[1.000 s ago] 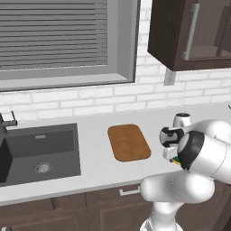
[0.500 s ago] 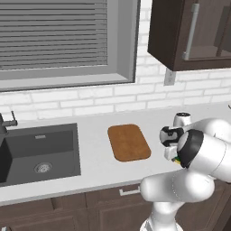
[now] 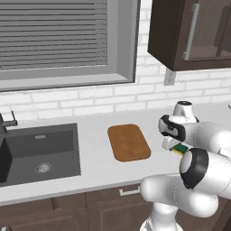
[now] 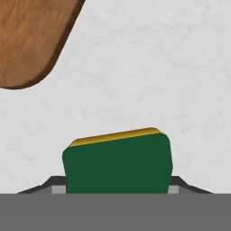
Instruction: Pick up the sponge from the counter and clean the cutting board by briefly scrubbing or pressing down on the cutting board. Once finished, release the sponge.
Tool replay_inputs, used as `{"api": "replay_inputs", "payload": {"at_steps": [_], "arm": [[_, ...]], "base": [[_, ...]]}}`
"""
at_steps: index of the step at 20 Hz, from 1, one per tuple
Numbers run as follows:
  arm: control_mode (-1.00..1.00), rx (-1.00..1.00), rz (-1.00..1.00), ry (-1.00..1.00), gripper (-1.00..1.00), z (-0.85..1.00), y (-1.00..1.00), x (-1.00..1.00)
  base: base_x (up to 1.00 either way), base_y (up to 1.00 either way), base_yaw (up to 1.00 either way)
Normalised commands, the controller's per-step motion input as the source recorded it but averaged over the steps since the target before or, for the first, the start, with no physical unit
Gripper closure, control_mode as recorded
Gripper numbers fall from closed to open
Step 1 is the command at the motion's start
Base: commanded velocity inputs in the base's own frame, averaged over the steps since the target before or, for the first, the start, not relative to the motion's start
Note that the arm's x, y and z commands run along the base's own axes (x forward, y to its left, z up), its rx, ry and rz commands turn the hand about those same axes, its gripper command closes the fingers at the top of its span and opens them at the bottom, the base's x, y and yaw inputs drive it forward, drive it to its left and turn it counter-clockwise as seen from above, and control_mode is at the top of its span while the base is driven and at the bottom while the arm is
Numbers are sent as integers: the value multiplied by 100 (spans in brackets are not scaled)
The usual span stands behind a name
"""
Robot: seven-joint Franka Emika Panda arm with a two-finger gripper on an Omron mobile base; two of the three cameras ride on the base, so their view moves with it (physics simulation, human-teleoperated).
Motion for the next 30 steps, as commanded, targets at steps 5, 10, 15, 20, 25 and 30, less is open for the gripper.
{"api": "replay_inputs", "payload": {"at_steps": [5, 10, 15, 20, 25, 30], "arm": [[-100, 4, 19, -3, 100, 32, 52, 70], [-100, 19, 30, -17, 100, 46, 6, 64], [-100, 14, 27, -21, 100, 6, 39, 59], [-100, 5, 14, -11, 100, 0, 49, 45], [-100, 3, 3, -9, 100, -6, 4, 9], [-100, 1, 0, -1, 100, -26, 13, 7]], "base": [[0, 0, 0], [0, 0, 0], [0, 0, 0], [0, 0, 0], [0, 0, 0], [0, 0, 0]]}}
